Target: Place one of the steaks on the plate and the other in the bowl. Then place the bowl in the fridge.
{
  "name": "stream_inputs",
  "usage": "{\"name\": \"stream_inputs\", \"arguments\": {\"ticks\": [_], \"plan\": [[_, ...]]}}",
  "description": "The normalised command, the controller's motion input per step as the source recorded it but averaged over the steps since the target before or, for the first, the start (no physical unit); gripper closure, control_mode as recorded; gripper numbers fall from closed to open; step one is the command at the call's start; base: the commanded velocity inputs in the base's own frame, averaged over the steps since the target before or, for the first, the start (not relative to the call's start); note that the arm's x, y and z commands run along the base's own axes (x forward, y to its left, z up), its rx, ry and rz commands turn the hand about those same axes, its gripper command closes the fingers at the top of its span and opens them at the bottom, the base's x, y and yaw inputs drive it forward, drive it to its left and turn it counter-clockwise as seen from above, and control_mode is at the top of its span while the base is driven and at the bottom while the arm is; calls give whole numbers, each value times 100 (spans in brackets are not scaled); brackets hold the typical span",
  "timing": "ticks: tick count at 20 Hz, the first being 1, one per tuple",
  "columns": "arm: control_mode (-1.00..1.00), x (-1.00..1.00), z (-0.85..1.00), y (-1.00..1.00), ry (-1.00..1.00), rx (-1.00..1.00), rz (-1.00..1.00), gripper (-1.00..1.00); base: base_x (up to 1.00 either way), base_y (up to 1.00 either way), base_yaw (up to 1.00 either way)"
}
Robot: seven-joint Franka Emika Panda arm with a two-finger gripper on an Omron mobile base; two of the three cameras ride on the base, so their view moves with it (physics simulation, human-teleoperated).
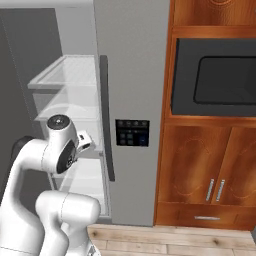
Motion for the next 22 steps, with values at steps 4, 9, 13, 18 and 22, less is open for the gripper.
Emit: {"name": "stream_inputs", "arguments": {"ticks": [4, 9, 13, 18, 22], "plan": [[-100, -38, 16, -3, -17, 0, -15, -100, 0, 0, 0], [-100, -39, 10, -1, -19, 0, -26, -100, 0, 0, 0], [-100, -36, 0, 0, -14, 0, -25, -100, 0, 0, 0], [100, -13, 0, 0, -5, 0, -9, -100, -25, 0, -12], [100, 0, 0, 0, 0, 0, 0, -100, -64, 0, -11]]}}
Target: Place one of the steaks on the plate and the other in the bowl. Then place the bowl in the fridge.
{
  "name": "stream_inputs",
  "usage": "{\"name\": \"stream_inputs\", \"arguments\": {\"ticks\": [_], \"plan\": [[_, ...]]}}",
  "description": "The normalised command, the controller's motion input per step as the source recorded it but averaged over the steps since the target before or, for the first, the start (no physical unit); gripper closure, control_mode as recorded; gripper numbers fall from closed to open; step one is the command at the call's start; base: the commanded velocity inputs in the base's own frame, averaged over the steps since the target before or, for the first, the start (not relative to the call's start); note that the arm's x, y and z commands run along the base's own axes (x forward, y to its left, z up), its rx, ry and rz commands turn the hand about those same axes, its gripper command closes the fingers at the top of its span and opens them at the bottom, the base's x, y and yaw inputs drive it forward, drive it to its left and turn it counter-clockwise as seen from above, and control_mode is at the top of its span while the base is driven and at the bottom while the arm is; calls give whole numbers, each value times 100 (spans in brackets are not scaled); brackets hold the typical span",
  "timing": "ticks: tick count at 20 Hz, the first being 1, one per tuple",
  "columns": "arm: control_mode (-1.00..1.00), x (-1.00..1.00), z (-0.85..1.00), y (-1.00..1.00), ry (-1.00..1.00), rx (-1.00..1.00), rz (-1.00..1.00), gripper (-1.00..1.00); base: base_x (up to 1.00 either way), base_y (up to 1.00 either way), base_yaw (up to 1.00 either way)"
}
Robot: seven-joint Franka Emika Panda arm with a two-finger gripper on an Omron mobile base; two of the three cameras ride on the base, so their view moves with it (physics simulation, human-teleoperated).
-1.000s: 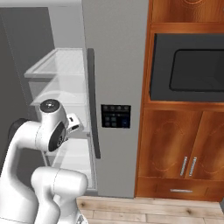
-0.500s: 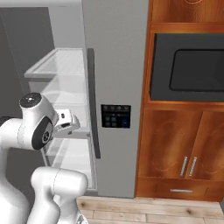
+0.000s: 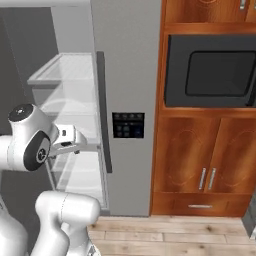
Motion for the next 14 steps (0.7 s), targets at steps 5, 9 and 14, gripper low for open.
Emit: {"name": "stream_inputs", "arguments": {"ticks": [5, 9, 14], "plan": [[100, 0, 0, 0, 0, 0, 0, -100, -74, -2, -6], [100, 0, 0, 0, 0, 0, 0, -100, -67, -6, -20], [100, 0, 0, 0, 0, 0, 0, -100, -50, -11, -40]]}}
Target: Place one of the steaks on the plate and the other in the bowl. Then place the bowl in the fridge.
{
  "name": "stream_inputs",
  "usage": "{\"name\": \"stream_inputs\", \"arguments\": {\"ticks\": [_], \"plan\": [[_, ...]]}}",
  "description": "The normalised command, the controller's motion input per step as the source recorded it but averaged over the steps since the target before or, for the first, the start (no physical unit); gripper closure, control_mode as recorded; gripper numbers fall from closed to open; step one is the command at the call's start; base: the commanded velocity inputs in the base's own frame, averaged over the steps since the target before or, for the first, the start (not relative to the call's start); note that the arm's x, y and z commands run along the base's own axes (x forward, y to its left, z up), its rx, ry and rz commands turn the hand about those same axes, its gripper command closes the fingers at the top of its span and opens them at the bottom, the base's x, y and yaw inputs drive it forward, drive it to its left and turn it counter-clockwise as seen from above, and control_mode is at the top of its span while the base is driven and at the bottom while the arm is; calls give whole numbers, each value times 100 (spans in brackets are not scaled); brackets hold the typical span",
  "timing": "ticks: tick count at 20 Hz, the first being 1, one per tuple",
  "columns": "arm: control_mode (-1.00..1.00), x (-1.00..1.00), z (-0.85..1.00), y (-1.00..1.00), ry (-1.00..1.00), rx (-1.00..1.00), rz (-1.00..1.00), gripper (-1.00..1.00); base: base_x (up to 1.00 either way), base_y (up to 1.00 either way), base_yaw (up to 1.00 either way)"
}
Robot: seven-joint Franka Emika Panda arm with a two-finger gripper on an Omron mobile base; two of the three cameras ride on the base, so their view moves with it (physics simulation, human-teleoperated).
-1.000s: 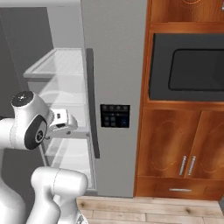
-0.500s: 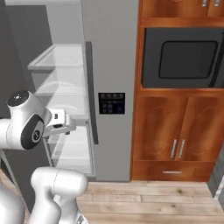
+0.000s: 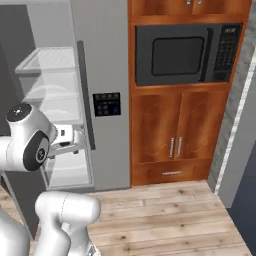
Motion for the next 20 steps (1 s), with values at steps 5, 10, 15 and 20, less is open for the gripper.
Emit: {"name": "stream_inputs", "arguments": {"ticks": [5, 10, 15, 20], "plan": [[100, 0, 0, 0, 0, 0, 0, -100, -37, -11, -51], [100, 0, 0, 0, 0, 0, 0, -100, -30, -12, -54], [100, 0, 0, 0, 0, 0, 0, -100, -38, -18, -59], [100, 0, 0, 0, 0, 0, 0, -100, -54, -18, -53]]}}
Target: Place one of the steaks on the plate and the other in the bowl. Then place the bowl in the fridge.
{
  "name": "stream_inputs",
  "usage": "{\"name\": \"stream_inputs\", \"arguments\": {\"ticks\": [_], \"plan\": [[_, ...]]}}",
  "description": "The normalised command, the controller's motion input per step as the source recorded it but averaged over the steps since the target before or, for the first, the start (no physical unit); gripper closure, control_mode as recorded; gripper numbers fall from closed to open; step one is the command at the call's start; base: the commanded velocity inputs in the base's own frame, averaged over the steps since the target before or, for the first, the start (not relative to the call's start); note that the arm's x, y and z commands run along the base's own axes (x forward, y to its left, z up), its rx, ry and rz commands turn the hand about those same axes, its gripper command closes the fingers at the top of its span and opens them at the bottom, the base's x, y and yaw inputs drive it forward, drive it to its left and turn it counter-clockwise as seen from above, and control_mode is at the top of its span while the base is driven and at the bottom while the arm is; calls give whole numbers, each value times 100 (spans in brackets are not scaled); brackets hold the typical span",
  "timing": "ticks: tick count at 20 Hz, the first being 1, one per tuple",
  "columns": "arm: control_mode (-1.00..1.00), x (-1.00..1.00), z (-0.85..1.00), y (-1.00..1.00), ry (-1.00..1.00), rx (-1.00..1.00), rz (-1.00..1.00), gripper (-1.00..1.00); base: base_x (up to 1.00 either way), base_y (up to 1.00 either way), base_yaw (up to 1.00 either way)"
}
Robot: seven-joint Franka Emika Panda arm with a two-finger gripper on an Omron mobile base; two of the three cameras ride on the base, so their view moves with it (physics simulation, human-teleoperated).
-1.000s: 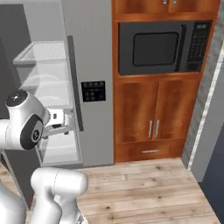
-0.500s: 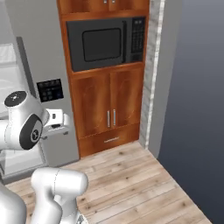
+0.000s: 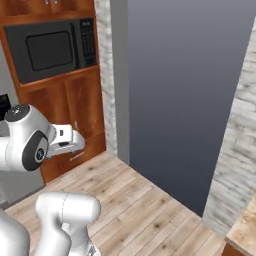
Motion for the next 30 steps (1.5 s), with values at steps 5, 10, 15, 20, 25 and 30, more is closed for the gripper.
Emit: {"name": "stream_inputs", "arguments": {"ticks": [5, 10, 15, 20, 25, 30], "plan": [[100, 0, 0, 0, 0, 0, 0, -100, -57, -14, -46], [100, 0, 0, 0, 0, 0, 0, -100, -33, -21, -34], [100, 0, 0, 0, 0, 0, 0, -100, 0, -65, -27], [100, 0, 0, 0, 0, 0, 0, -100, 0, -86, -26], [100, 0, 0, 0, 0, 0, 0, -100, 5, -88, -28], [100, 0, 0, 0, 0, 0, 0, -100, 14, -86, -29]]}}
